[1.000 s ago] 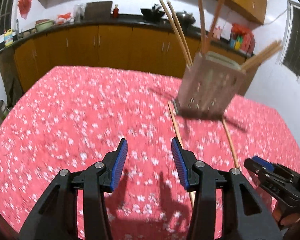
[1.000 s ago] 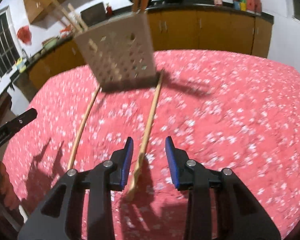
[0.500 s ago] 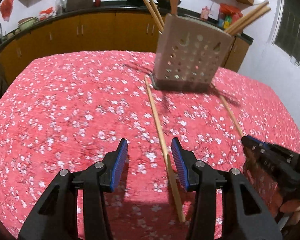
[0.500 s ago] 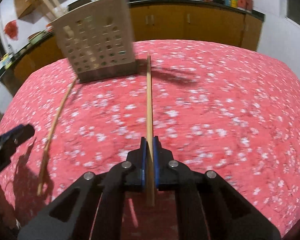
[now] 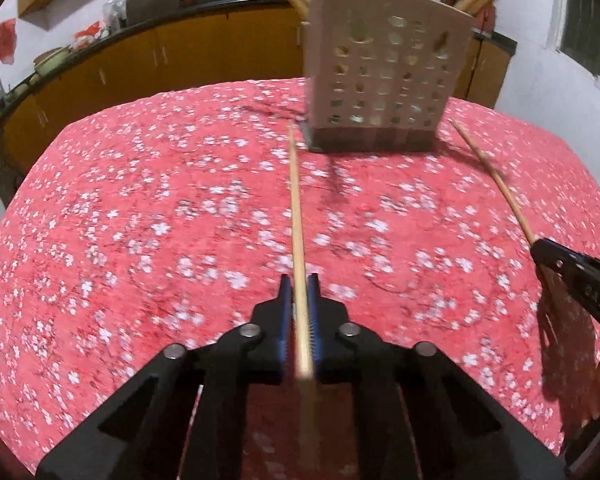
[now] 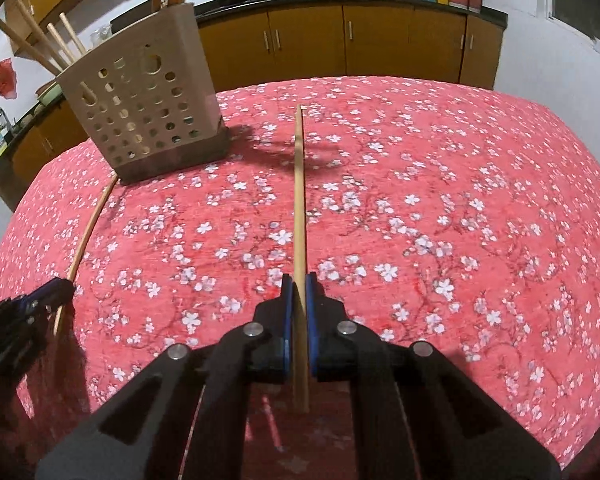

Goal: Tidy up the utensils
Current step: 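Grasp another chopstick with the left tool while the right tool grasps one too, then hold the chopsticks closed in both tools and lift them off the cloth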

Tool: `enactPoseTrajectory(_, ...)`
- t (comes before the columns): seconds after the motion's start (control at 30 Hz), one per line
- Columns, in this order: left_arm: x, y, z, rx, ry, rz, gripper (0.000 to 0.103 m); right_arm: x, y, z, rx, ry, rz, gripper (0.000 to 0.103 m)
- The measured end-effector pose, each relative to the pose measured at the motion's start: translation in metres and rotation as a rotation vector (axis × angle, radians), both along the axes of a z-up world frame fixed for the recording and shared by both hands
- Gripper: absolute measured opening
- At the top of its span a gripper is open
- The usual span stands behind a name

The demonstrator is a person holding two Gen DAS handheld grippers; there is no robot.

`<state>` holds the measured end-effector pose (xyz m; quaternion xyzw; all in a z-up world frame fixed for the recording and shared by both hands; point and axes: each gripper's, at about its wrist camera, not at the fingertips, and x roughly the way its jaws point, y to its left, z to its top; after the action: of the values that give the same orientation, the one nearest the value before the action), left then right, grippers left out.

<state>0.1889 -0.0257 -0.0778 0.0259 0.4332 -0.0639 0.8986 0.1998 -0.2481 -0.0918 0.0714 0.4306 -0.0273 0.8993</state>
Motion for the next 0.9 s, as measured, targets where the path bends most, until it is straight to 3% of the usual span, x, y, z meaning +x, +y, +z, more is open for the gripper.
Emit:
enactPoseTrajectory(0.33, 0.037, 0.065, -0.002, 0.014, -0.016, 0.139, 0.008, 0.022, 0.002, -0.002, -0.044, -0.013, 0.018, 0.008)
enactPoseTrajectory(0.9, 0.034, 0.071, -0.002, -0.008, -0.02, 0.143, 0.009, 0.025, 0.001, -0.006, -0.06, -0.031, 0.016, 0.009)
